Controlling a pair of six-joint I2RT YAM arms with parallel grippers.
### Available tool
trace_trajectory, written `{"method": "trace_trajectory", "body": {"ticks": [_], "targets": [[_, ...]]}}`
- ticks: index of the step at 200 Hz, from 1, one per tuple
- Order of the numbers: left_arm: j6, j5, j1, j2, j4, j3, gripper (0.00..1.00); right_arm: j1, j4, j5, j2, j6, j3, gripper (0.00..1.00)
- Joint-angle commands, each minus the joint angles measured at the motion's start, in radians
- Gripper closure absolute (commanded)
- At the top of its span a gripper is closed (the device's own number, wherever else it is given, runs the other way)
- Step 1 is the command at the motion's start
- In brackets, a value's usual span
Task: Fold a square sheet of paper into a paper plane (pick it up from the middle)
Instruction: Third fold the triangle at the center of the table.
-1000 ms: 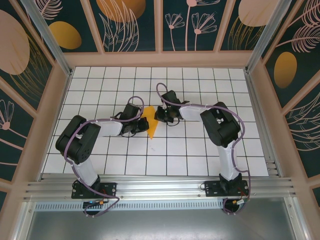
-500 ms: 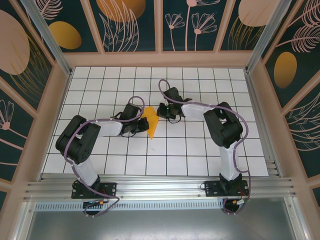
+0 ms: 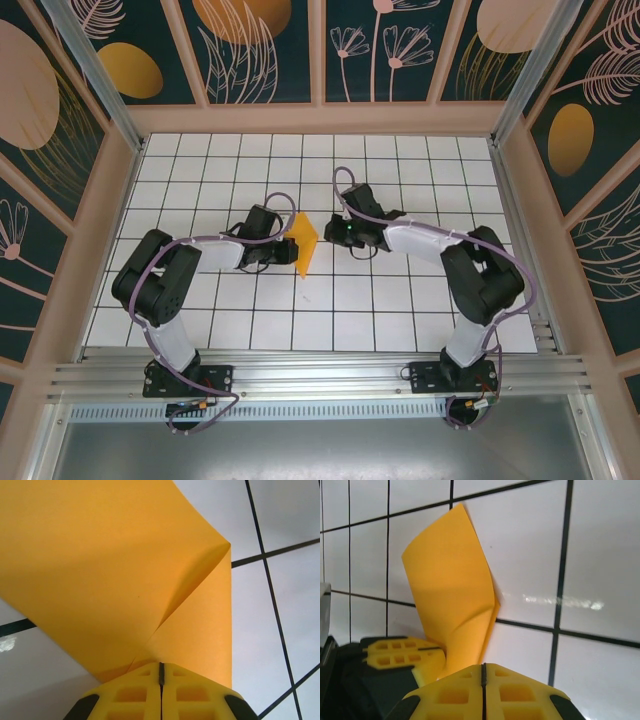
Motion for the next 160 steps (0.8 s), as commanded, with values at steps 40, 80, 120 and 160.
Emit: {"method": "trace_trajectory", "body": {"ticks": [40,80,120,160], "targets": [[0.042,-0.017,-0.004,-0.045,-0.092,-0.048,0.93,0.043,0.045,-0.059,0.014,0.001,-0.024,0.92],[-0.006,-0.089,-0.005,-0.094,-0.086,-0.071,0.92,0.079,0.030,-0.107,0.137,-0.024,0.077,0.92],[-0.047,-0.103,-0.004,-0.100,-0.061,-0.066,0.91,0.089,0.046,-0.134,0.219,-0.023,0.135,0.93],[-0.050,-0.077,-0.005,-0.088,-0.054,-0.061,0.90,0.092,0.063,-0.154,0.239,-0.015,0.143,0.93]]}}
